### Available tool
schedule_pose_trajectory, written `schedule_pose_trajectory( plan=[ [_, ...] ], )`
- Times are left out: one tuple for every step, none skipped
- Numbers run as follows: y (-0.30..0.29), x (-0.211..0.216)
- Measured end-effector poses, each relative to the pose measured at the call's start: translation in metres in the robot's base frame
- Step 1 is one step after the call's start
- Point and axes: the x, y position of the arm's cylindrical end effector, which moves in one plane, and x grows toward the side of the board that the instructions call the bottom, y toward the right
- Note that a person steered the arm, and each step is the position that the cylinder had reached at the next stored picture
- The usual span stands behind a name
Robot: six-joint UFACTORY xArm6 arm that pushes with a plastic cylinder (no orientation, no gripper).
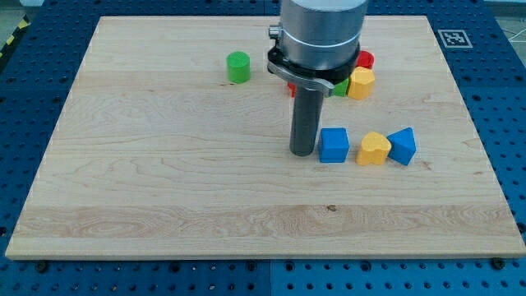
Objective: Point at the yellow hexagon
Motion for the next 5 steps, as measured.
schedule_pose_trajectory(
  plan=[
    [-0.049,-0.025],
    [-0.103,-0.066],
    [-0.150,-0.124],
    [-0.149,-0.184],
    [-0.068,-0.206]
  ],
)
